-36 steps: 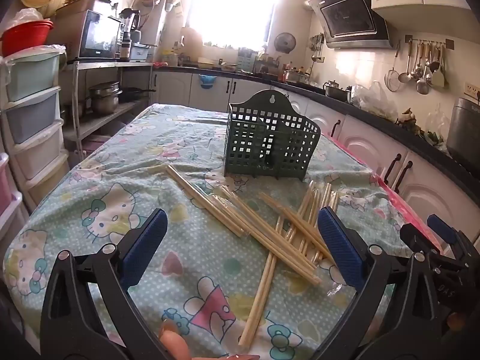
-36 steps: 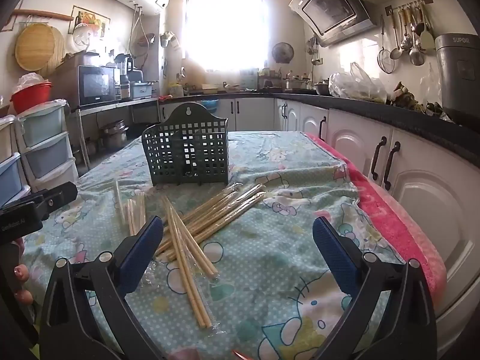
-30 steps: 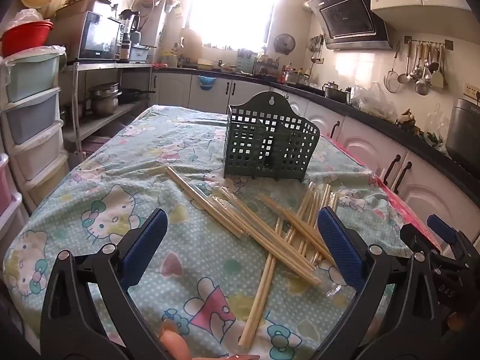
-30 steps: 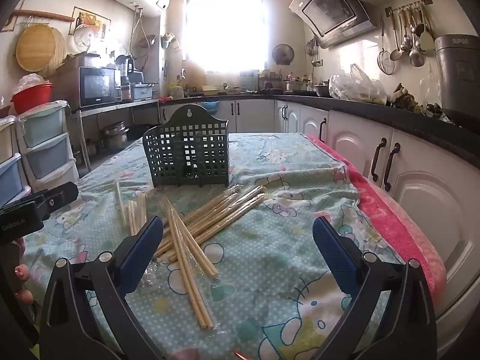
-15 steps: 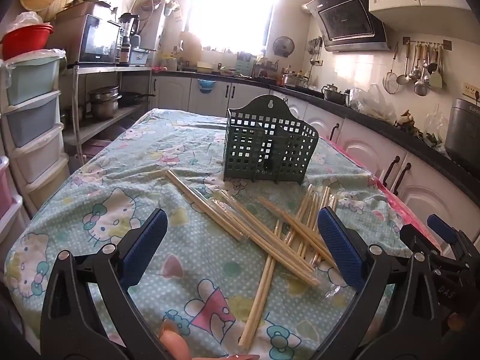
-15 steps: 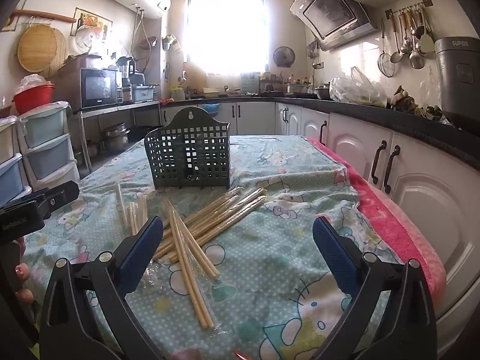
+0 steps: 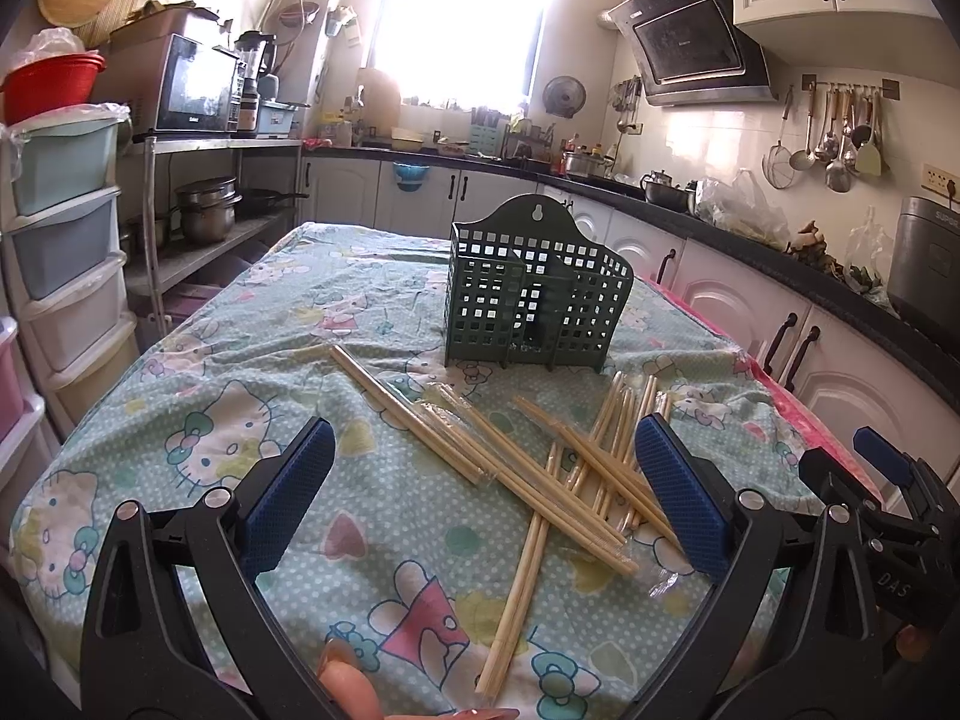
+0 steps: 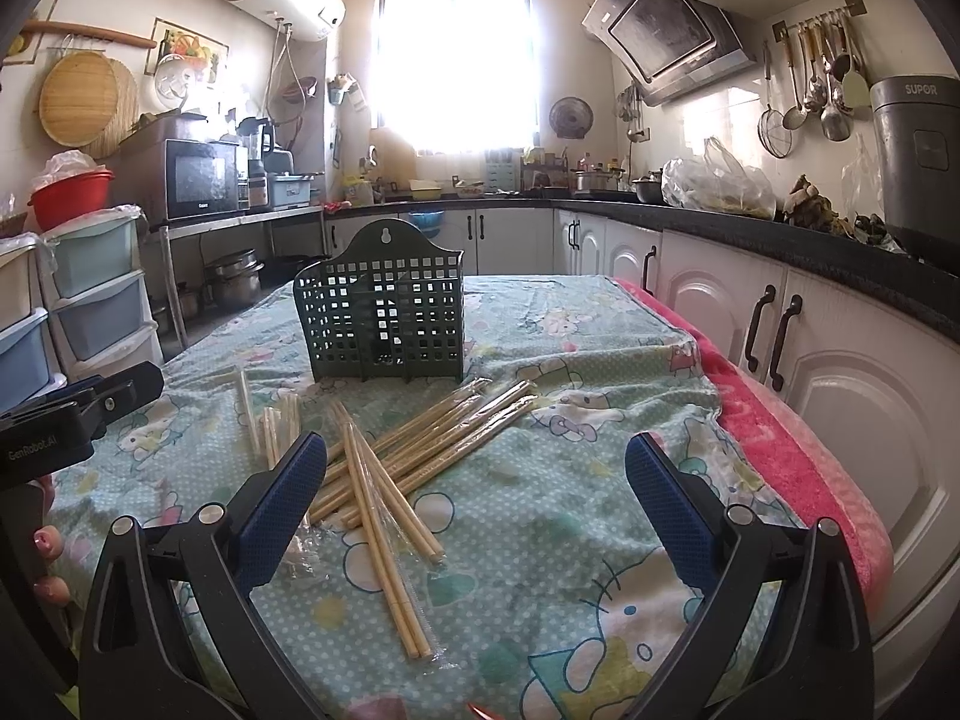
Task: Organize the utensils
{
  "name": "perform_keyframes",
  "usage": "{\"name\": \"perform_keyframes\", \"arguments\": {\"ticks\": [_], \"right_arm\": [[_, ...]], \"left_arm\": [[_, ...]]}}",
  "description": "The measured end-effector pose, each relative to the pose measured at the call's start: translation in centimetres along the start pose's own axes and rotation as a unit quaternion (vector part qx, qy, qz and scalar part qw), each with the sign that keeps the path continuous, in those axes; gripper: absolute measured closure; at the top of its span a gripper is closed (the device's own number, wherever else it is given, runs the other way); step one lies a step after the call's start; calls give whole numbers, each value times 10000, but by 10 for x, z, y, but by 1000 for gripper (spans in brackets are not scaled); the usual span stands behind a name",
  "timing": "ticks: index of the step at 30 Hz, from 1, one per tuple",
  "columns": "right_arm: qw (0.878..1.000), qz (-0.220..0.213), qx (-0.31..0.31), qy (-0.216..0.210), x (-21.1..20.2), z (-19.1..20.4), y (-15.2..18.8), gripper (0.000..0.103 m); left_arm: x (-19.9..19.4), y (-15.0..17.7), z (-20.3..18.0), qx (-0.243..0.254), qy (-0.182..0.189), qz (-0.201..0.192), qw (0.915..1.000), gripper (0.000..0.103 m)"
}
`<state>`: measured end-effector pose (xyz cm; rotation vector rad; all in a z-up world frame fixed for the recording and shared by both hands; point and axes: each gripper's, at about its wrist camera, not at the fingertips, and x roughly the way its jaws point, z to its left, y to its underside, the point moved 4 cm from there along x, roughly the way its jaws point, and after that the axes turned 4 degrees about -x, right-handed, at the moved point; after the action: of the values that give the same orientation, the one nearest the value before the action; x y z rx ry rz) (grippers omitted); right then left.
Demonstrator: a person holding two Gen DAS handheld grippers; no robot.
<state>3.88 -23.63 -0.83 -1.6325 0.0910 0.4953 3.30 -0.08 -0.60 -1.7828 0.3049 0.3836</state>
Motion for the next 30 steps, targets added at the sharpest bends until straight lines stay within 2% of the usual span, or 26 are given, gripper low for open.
{"name": "perform_keyframes", "arguments": {"ticks": [30], "right_arm": [[10000, -40, 5, -16, -1, 0, 0, 6]], "left_arm": [[-2, -2, -3, 27, 4, -40, 10000, 10]]}}
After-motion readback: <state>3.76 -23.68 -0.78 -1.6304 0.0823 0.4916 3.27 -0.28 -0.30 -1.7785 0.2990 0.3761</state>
